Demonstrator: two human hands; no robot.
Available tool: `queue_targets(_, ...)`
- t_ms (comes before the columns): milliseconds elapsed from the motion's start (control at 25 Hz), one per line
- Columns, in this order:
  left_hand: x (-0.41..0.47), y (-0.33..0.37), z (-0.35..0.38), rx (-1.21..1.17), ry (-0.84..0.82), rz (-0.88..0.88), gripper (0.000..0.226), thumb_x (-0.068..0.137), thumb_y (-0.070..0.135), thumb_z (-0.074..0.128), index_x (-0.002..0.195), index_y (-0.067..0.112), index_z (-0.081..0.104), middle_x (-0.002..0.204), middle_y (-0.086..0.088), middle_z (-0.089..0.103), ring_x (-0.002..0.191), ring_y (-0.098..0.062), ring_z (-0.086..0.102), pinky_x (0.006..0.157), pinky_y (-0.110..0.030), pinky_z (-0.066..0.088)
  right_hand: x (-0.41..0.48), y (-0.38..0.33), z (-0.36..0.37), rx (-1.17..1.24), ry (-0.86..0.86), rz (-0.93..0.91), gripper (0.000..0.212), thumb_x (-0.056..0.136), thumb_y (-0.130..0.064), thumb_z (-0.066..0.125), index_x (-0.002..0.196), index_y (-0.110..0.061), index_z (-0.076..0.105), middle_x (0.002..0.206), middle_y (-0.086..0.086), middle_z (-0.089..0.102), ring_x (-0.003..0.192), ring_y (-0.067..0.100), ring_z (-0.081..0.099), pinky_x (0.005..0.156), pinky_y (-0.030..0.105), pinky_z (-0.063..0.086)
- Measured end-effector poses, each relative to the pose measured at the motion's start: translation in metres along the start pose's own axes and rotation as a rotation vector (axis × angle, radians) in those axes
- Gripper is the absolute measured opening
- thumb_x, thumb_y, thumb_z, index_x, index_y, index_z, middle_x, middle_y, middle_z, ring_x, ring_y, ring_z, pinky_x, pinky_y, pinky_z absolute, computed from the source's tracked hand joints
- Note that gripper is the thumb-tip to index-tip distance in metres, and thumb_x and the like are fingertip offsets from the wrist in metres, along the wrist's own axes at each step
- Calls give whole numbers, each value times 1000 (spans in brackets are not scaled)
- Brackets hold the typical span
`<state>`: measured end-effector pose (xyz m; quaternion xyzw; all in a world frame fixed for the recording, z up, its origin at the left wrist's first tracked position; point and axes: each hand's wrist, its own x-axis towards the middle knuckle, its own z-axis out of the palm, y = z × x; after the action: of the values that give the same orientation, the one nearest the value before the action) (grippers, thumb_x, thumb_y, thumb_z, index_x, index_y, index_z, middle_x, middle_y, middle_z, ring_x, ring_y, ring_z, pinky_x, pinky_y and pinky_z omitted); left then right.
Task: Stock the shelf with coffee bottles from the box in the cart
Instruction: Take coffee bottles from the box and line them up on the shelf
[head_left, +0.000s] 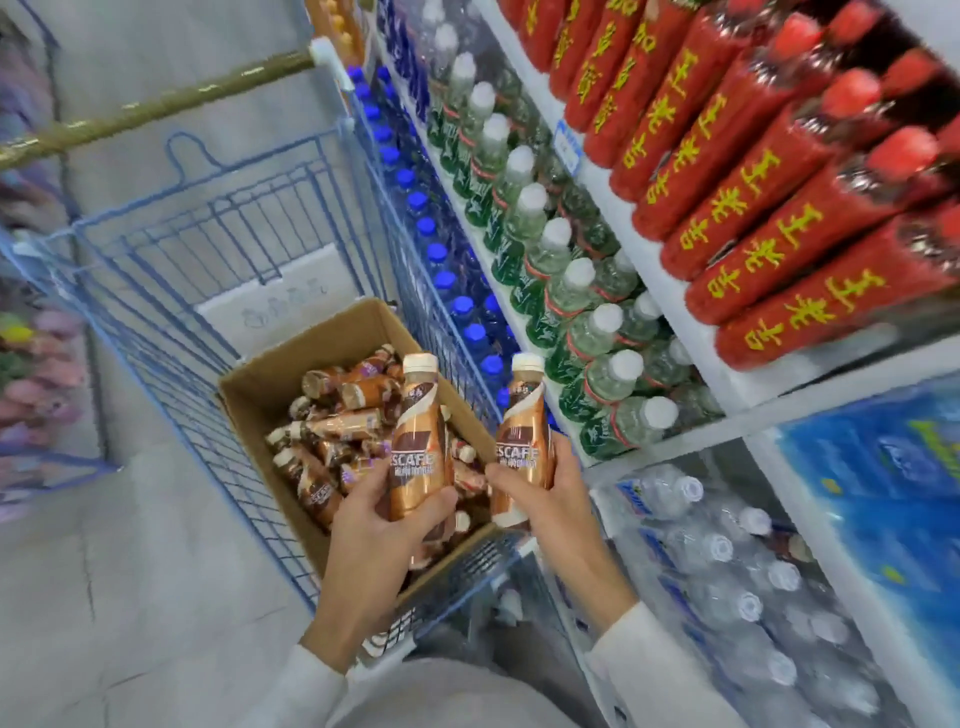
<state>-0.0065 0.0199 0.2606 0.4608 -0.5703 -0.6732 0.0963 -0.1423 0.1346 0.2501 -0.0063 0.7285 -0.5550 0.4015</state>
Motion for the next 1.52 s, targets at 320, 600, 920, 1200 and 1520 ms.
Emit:
queue_targets(320, -34, 50, 101, 115, -299, 211, 28, 77, 15, 85, 102, 21, 73, 84, 1, 78, 54, -5, 64, 56, -22, 51, -87, -29, -103, 170, 264, -205, 39, 85, -15, 79, 111, -35, 56, 93, -14, 75, 87, 7, 72, 84, 33, 57)
queue_targets(600, -120, 91, 230, 137, -646, 369, 40, 60, 32, 94, 95, 23, 77, 90, -1, 80, 82, -19, 76, 72, -30, 61, -191, -33, -226, 313, 582, -457, 41, 82, -10, 81, 111, -27, 58, 85, -12, 71, 81, 8, 68, 79, 34, 58)
queue_targets(920, -224, 141, 352, 47, -922, 584, 38, 59, 18, 85, 96, 16, 75, 86, 1, 80, 77, -9, 73, 67, -19, 58, -289, -48, -341, 260, 847, -672, 51, 82, -22, 83, 122, -26, 52, 96, -9, 71, 85, 3, 70, 72, 20, 55)
queue_targets(1200, -252, 192, 458, 95, -1070, 809, 34, 72, 14, 89, 99, 25, 72, 93, 7, 79, 87, -9, 74, 76, -21, 58, -306, -79, -424, 179, 1124, -770, 64, 82, -26, 83, 132, -25, 44, 103, -11, 67, 84, -5, 67, 70, 13, 54)
queue_targets(1520, -218, 191, 514, 303, -1078, 923, 65, 70, 17, 91, 126, 22, 58, 113, 9, 71, 99, -2, 68, 84, -18, 57, -280, -73, -473, 83, 1238, -682, 71, 79, -19, 85, 127, -28, 33, 107, -20, 56, 87, -19, 58, 74, 8, 48)
